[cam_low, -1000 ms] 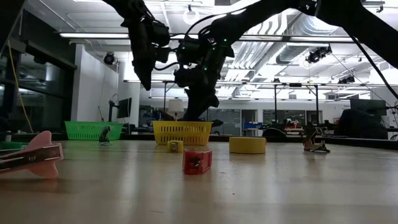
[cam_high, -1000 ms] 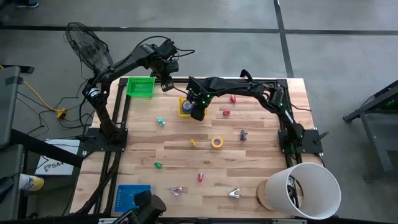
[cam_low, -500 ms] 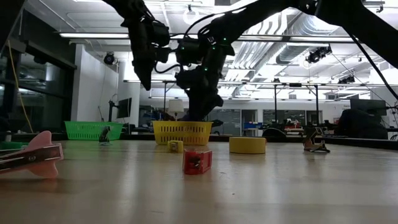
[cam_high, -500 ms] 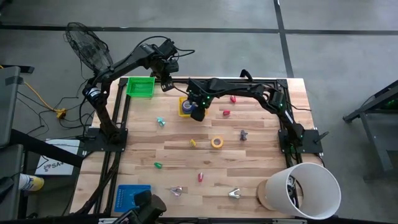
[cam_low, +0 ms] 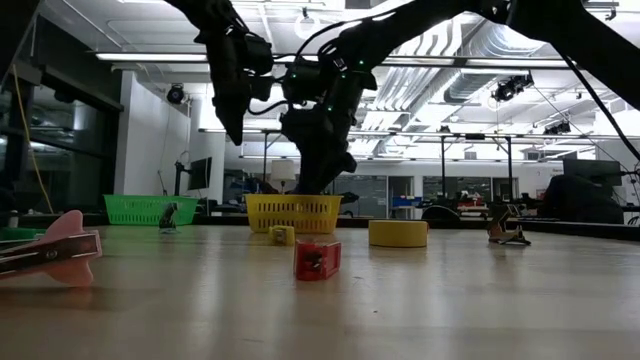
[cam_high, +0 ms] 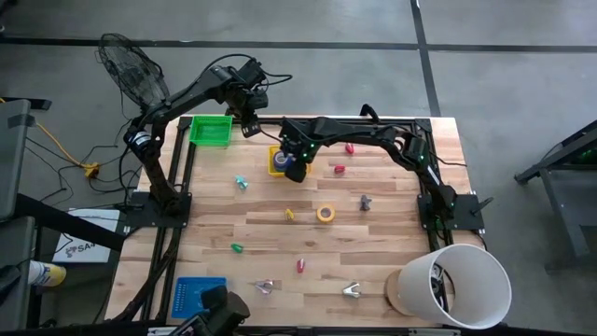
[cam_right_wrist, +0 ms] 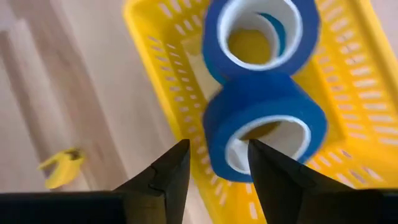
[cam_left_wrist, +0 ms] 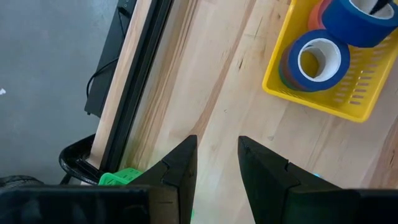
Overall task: Pick and place Stapler, Stapler remover, tape
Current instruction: Put the dark blue tape into the yellow bin
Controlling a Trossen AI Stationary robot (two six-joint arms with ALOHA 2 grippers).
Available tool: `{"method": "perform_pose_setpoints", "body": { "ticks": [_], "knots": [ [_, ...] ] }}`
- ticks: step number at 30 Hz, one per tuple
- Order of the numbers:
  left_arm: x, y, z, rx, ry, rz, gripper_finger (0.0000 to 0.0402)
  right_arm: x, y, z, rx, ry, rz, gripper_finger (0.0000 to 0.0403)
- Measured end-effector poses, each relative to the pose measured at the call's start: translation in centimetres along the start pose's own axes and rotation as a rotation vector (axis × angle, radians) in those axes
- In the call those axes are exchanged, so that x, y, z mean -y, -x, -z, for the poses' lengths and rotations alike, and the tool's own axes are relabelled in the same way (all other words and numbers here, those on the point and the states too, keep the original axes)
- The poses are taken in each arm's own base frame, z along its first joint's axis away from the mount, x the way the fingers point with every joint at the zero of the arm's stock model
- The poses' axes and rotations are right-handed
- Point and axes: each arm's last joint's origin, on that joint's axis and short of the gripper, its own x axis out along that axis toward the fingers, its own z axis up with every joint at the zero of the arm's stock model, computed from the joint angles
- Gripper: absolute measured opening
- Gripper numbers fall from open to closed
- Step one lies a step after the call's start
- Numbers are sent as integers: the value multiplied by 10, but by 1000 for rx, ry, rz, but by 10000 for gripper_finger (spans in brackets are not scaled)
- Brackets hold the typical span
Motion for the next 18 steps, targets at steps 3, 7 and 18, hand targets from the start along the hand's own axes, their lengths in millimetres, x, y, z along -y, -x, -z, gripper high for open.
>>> {"method": "perform_pose_setpoints", "body": {
  "ticks": [3,7,18],
  "knots": [
    [0,0,0,0,0,0,113,0,0,-2,22,5,-9,140],
    [0,0,0,0,0,0,113,0,-3,-2,41,8,-11,127],
    [0,0,0,3,0,-1,113,7,-2,-1,26,-53,-15,33]
  ]
}}
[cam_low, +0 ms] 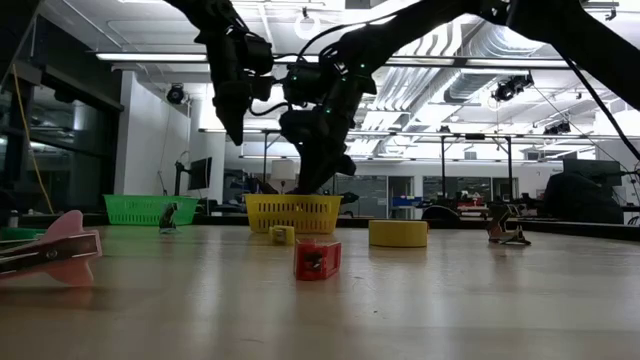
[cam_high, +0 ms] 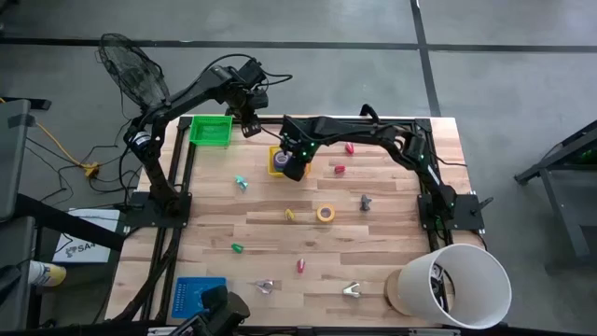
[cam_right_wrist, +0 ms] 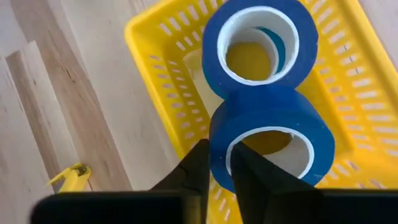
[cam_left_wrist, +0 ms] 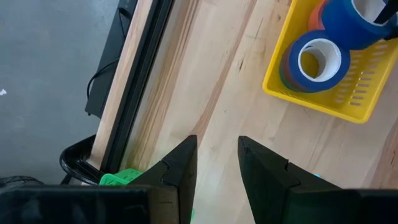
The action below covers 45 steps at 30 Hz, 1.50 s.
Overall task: Pick and place Stapler, Stapler remover, tape
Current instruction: Put the dark blue tape into the yellow bin, then put the yellow tape into the yellow bin
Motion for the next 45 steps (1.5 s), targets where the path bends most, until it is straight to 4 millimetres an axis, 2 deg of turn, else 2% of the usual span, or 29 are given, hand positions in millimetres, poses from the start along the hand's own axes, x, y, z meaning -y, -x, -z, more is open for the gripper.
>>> {"method": "perform_pose_setpoints", "body": {
  "ticks": [2,7,17,19,26,30,37,45],
  "knots": [
    [0,0,0,1,0,-1,113,0,1,0,-8,-3,-3,17],
    [0,0,0,2,0,-1,113,0,7,-2,-17,-5,19,26],
    [0,0,0,3,0,-2,113,0,9,3,-76,51,28,18],
    [0,0,0,3,0,-2,113,0,9,4,-75,53,45,31],
    [0,0,0,3,0,-2,113,0,9,3,-72,67,52,116],
    [0,0,0,3,0,-1,113,0,8,4,-74,40,35,145],
    [0,0,0,3,0,-1,113,-3,21,6,-149,-61,23,161],
    [0,0,0,3,0,-2,113,-13,37,16,-297,-119,115,160]
  ]
}}
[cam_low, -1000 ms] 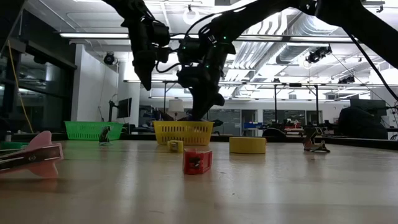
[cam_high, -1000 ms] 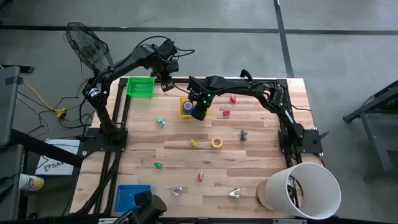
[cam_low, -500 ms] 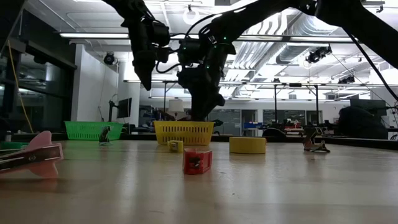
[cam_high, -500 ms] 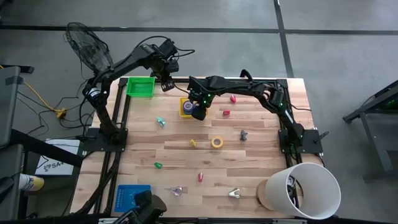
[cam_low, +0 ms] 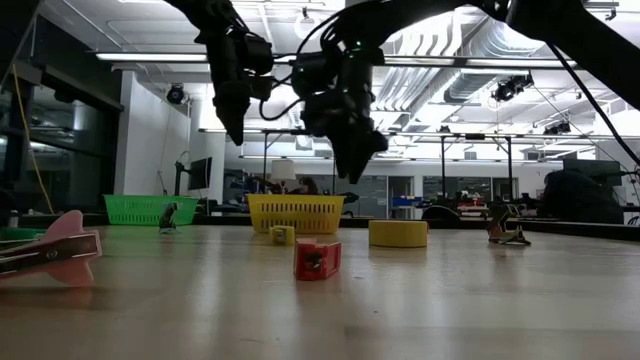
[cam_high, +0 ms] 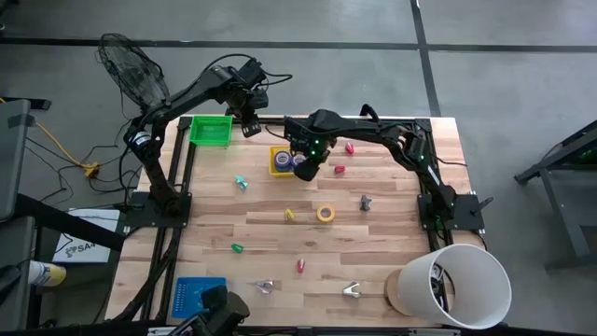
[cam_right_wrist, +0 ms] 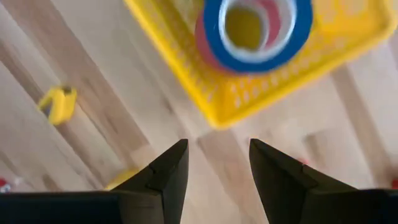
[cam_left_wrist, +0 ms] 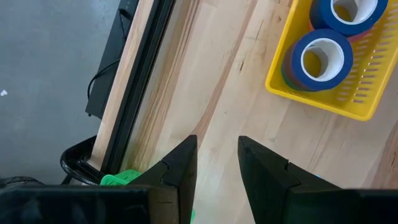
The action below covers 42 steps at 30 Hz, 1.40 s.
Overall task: Pick and place Stapler, Stapler remover, tape
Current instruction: Put the yellow tape into the yellow bin
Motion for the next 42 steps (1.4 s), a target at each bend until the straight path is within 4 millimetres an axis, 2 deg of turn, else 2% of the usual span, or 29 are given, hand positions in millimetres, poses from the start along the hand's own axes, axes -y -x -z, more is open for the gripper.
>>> {"method": "perform_pose_setpoints", "body": {
  "ticks": [4,16,26,32,37,42],
  "knots": [
    [0,0,0,0,0,0,113,-13,-2,9,-60,24,18,160],
    [0,0,0,0,0,0,113,-60,-10,25,-67,109,74,160],
    [-2,0,1,0,6,3,113,-86,-42,51,-174,124,116,160],
    [-2,0,1,1,-9,4,113,-91,-46,59,-131,148,125,160],
    [-2,0,1,1,-9,4,113,-88,-47,79,-115,161,122,160],
    [-2,0,1,3,-13,5,113,-88,-41,97,-11,205,115,160]
  ]
}}
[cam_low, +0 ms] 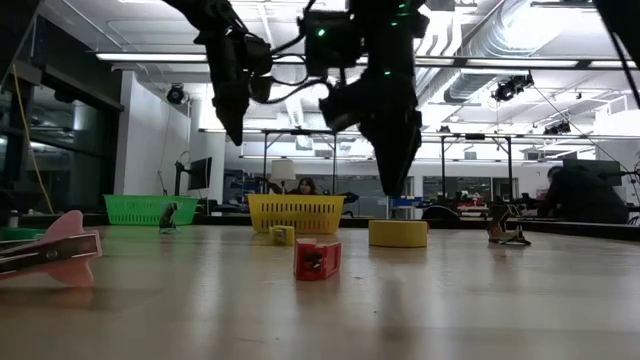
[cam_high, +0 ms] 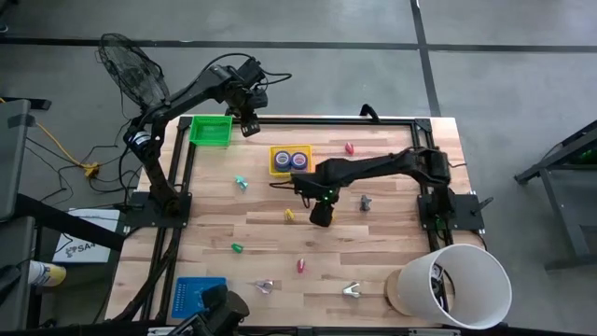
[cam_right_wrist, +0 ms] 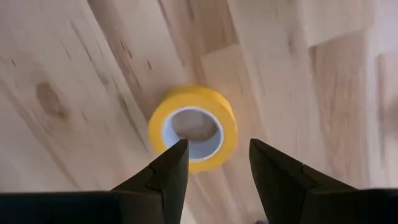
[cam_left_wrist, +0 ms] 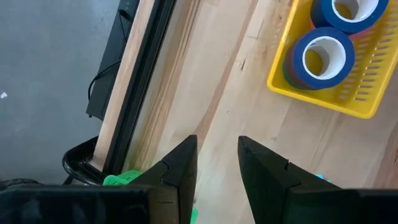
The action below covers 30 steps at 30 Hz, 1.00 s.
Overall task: Pick and place Stapler, Stapler remover, tape
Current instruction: Put the yellow tape into the yellow bin
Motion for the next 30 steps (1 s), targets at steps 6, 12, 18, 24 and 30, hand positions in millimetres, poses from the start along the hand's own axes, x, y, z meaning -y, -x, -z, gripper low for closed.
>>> {"method": "perform_pose_setpoints", "body": {
  "ticks": [6,12,18,24,30],
  "knots": [
    [0,0,-1,17,-1,8,113,1,-10,19,95,71,-6,160],
    [0,0,-2,24,-1,5,113,4,-30,35,103,108,32,158],
    [-1,0,-2,29,-1,2,113,4,-42,36,138,101,4,142],
    [-1,0,-3,30,-1,2,113,4,-46,34,194,94,-11,133],
    [-1,0,-3,35,-1,0,113,6,-46,33,204,78,12,114]
  ]
}}
